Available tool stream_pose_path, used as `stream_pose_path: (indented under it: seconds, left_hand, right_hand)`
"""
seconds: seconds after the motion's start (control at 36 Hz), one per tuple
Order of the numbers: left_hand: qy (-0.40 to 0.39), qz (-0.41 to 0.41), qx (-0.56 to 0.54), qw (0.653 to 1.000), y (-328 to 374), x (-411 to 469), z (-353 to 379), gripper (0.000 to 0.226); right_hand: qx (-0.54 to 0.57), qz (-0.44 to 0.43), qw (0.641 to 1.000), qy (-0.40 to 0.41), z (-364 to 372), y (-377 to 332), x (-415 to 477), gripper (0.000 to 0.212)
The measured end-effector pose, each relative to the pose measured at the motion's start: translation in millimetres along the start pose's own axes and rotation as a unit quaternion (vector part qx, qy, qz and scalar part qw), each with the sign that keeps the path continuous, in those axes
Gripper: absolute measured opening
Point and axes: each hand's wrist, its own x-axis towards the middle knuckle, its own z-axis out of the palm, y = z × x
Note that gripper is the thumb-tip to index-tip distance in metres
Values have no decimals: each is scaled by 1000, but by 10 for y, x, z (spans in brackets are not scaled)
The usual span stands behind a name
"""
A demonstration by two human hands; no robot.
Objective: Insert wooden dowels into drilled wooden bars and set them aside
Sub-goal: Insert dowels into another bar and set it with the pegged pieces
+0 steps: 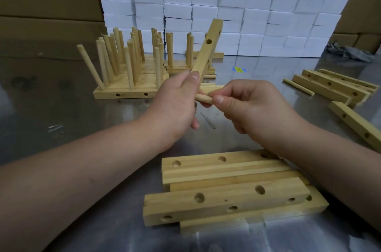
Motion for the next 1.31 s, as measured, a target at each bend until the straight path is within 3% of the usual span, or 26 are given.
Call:
stream_pose_path:
  seconds: [0.11,0.25,0.33,0.39,0.44,0.5,0.58,0.75,0.86,1.08,1.25,1.31]
  left_hand:
    - [-3,16,1,1000,3,2,-10,28]
    - [30,-7,12,999,-68,48,-1,30]
    - [65,-36,-16,997,-129,91,-26,29]
    - [100,-71,-47,991,-170,143,-82,27]
    - [125,-107,-85,983,-193,185,-131,24]
    - [130,-126,-108,977,-208,201,-147,27]
    - [123,-137,-115,976,-223,208,-138,34]
    - [106,-145,-111,978,-254,241,-160,37]
    - [98,-147,-105,979,-255,254,-162,33]
    - [89,-139,-92,982,-268,256,-158,37]
    - [85,-135,-84,984,-247,233,-163,34]
    - [86,-136,-80,984,-231,224,-160,32]
  right_hand:
    - [125,76,989,-27,-14,17,26,18]
    - [64,80,994,-40,-7,57,94,26]
    - [82,103,990,53,-146,58,206,43]
    - [88,104,981,137,-274,129,273,36]
    - [1,107,977,185,-356,278,315,23]
    - [-136,121,970,164,-375,428,331,18]
    - [-275,122,949,89,-340,527,375,26]
    - [-437,35,899,19,-276,524,640,34]
    - [-514,25,856,-40,-253,549,791,29]
    - [-530,66,844,-49,-207,568,885,26]
    - [-557,85,819,-106,-200,447,950,12]
    - [-539,78,834,-89,-200,438,907,11]
